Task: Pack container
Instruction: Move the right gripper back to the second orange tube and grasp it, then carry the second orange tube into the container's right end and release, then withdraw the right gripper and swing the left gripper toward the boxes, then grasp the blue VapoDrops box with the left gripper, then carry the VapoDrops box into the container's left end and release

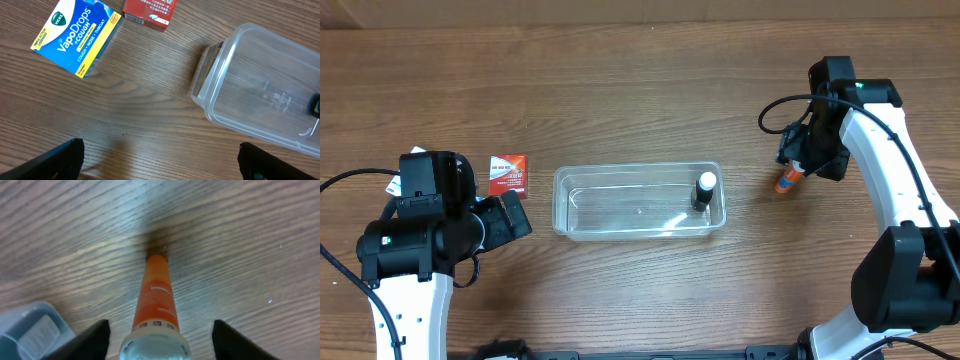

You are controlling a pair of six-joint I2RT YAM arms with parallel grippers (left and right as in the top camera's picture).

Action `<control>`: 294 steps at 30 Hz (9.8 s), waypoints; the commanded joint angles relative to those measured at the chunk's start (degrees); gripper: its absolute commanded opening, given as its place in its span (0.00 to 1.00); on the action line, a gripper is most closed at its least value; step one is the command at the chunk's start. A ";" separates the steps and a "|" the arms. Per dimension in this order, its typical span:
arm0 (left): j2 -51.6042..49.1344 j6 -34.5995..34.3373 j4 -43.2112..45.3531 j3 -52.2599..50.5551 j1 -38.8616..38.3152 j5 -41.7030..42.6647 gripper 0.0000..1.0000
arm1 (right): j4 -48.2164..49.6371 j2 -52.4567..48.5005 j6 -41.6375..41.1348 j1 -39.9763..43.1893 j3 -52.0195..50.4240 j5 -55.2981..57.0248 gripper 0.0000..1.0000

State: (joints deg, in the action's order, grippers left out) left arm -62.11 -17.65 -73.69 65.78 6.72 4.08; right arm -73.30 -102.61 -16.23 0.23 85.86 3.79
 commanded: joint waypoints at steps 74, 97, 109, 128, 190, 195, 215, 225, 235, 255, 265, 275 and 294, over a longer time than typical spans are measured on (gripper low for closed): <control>-0.04 0.74 0.66 1.29 -0.37 -0.04 1.00 | 7.04 15.78 1.11 -26.86 -17.00 -3.89 0.12; -0.04 0.74 0.66 1.29 -0.37 -0.07 1.00 | 3.54 21.29 0.98 -25.16 -1.86 -0.35 0.63; -0.04 1.16 1.70 1.31 -0.37 -0.66 1.00 | -0.61 24.76 -7.21 -0.31 -0.35 -4.11 1.00; -16.87 5.86 -10.12 21.27 -0.31 -11.65 1.00 | -2.56 29.97 -1.73 9.16 -15.43 -6.47 1.00; -37.99 37.35 18.91 2.14 15.80 -6.16 1.00 | -1.97 29.94 -1.31 9.16 -15.43 -6.32 1.00; -41.57 37.03 19.19 2.14 15.87 -7.10 1.00 | -1.97 29.94 -1.31 9.16 -15.43 -6.29 1.00; -45.40 35.43 22.10 2.08 15.87 -9.97 1.00 | -1.99 29.94 -1.07 9.16 -15.43 -6.27 1.00; -48.04 35.21 22.60 1.88 15.87 -8.28 0.95 | -2.19 29.94 -0.85 9.16 -15.43 -6.27 1.00; -48.02 35.21 21.90 1.88 15.87 -5.70 0.64 | -2.19 29.94 -0.85 9.16 -15.43 -6.27 1.00; -9.84 9.60 9.75 10.91 1.77 -1.05 0.48 | -2.14 29.94 -0.90 9.16 -15.43 -6.49 1.00; -10.88 -12.31 10.36 10.88 -21.31 -3.63 0.39 | -2.32 29.94 -0.90 9.16 -15.43 -6.67 1.00; -27.71 -14.12 10.80 10.88 -27.36 -4.44 0.42 | -2.64 29.94 -0.90 9.16 -15.41 -6.95 1.00; -34.36 -13.57 9.40 10.88 -27.36 -2.60 0.78 | -2.84 29.94 -0.87 9.16 -15.41 -6.93 1.00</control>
State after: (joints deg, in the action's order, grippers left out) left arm -96.66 -30.35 -63.92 75.72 -20.45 1.23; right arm -76.16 -73.01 -17.67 9.37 70.65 -2.79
